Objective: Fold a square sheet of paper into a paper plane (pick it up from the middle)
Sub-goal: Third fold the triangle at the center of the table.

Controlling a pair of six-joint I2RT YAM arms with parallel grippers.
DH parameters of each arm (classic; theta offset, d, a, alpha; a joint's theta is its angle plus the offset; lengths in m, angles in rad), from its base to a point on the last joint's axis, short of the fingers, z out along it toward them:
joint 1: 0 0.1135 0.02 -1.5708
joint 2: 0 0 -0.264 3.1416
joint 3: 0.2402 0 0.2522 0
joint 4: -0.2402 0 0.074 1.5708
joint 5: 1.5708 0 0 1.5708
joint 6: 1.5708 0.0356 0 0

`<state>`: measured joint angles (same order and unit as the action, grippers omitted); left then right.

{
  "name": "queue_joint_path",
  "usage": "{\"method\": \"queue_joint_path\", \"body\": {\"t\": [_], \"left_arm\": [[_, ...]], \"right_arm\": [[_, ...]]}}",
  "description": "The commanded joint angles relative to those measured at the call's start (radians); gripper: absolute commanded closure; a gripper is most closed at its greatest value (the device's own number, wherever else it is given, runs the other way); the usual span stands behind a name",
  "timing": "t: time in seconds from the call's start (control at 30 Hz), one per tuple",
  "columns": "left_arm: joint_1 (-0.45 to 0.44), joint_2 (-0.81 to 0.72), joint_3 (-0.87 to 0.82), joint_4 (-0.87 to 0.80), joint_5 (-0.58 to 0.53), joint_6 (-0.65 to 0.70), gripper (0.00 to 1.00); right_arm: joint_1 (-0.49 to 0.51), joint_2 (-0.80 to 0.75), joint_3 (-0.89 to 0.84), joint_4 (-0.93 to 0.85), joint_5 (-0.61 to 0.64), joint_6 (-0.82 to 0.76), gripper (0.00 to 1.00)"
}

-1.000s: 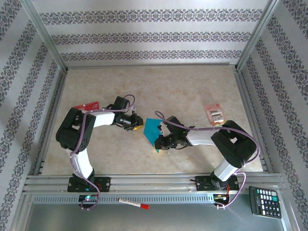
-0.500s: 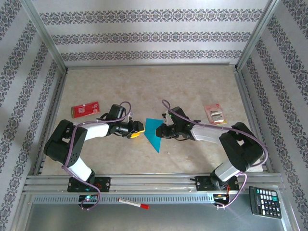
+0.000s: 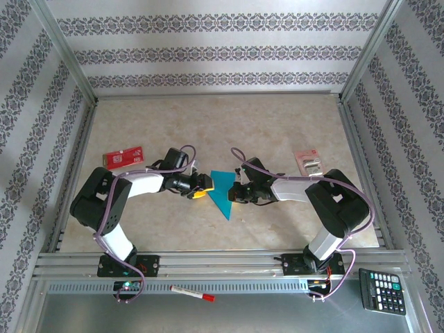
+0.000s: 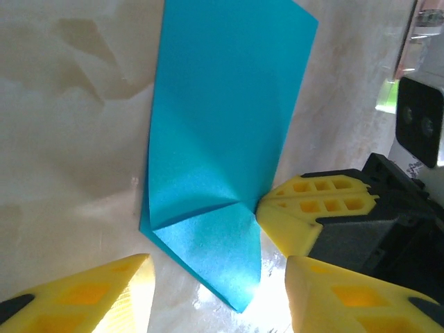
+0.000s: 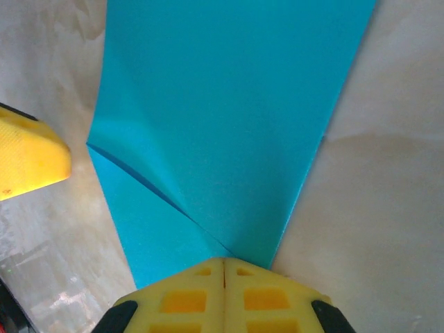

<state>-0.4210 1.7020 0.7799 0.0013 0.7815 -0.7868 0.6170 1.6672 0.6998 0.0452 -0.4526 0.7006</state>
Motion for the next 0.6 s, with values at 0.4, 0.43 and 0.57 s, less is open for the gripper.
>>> {"method": "queue_joint_path", "body": {"t": [0.4, 0.43, 0.57], "left_arm": [[-0.017, 0.046, 0.061, -0.102, -0.032, 0.035, 0.55], [-0.017, 0.036, 0.056, -0.101, -0.036, 0.035, 0.55], [-0.016, 0.024, 0.042, -0.111, -0.056, 0.037, 0.55]], "right_arm": [[-0.011, 0.013, -0.043, -0.001, 0.026, -0.021, 0.98], [-0.011, 0.012, -0.043, -0.001, 0.025, -0.021, 0.98], [-0.012, 0.014, -0.043, -0.002, 0.023, -0.023, 0.98]]}}
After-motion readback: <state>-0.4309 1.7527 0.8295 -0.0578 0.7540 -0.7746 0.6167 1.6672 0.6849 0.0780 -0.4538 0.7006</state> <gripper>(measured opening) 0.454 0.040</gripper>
